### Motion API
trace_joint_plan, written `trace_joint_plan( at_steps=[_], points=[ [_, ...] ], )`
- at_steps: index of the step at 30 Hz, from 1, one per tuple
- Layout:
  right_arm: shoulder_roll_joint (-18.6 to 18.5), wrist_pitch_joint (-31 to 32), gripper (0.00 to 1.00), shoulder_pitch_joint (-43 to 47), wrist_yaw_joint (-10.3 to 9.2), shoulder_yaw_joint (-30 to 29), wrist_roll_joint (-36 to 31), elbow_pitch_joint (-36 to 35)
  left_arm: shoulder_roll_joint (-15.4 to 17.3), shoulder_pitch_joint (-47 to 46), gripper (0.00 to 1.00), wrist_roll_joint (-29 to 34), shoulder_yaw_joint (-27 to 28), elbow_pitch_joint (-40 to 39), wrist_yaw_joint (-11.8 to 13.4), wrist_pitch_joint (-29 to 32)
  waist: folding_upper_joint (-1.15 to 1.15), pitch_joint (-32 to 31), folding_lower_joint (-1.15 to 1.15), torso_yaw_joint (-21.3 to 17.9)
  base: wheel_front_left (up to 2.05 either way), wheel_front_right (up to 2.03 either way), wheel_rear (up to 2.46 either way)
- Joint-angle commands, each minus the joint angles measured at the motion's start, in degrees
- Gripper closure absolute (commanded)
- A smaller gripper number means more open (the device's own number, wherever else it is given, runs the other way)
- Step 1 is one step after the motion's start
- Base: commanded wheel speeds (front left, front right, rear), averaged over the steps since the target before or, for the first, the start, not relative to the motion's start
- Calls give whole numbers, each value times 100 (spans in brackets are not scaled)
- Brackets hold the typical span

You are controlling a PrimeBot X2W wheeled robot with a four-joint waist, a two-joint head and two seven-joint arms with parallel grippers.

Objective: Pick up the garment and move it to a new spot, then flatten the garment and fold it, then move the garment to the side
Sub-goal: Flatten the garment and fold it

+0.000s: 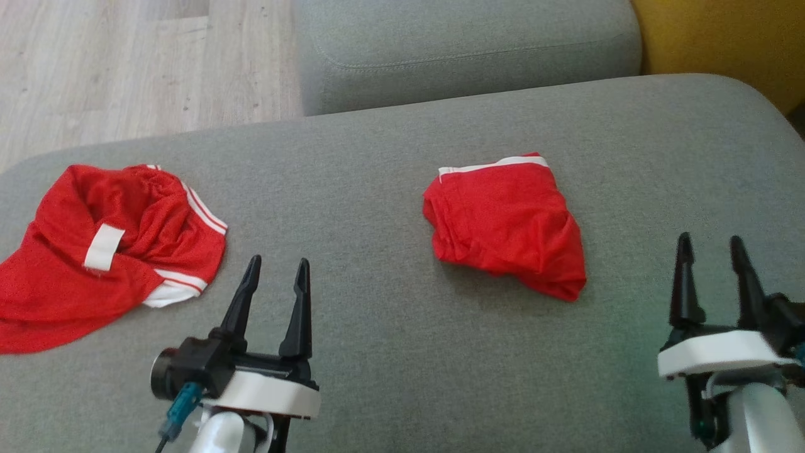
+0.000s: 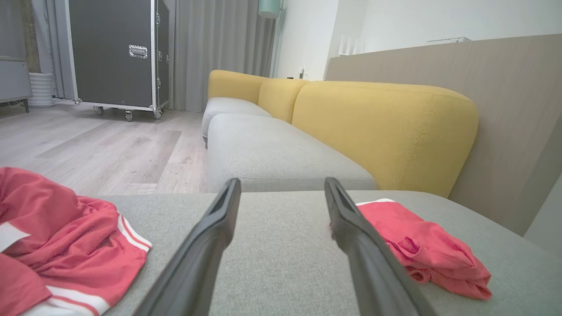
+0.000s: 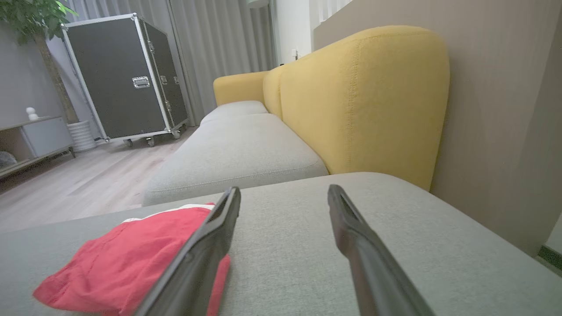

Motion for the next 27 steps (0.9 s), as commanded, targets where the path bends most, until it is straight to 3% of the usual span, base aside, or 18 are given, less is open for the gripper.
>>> trace_joint_plan(
  at_steps=[1, 7, 8, 9, 16, 27],
  points=[
    [-38, -62, 0, -135, -5, 241, 63, -228, 14, -175, 0, -2, 186, -168, 6, -37, 0, 7, 0, 24, 0, 0, 0],
    [-36, -62, 0, -181, -5, 314, 69, -260, 14, -265, 0, 14, 161, -168, -25, -37, 0, 145, 0, 209, 0, 0, 0],
    [-36, -62, 41, -237, -5, 338, 44, -236, 14, -288, 0, 26, 153, -171, -33, -37, 0, 192, 0, 252, 0, 0, 0],
    [-36, -62, 100, -313, -5, 366, 7, -209, 14, -315, 0, 38, 143, -174, -42, -37, 0, 248, 0, 299, 0, 0, 0],
    [-35, 319, 100, -1205, -5, 468, -103, 550, 14, -601, 0, 84, 91, -186, -112, -37, 0, 738, 0, 727, 0, 0, 0],
    [-133, 299, 100, -2982, -5, -463, -953, 2861, 14, -1008, 0, 41, -135, -175, -164, -37, 0, 1324, 0, 1506, 0, 0, 0]
  ],
)
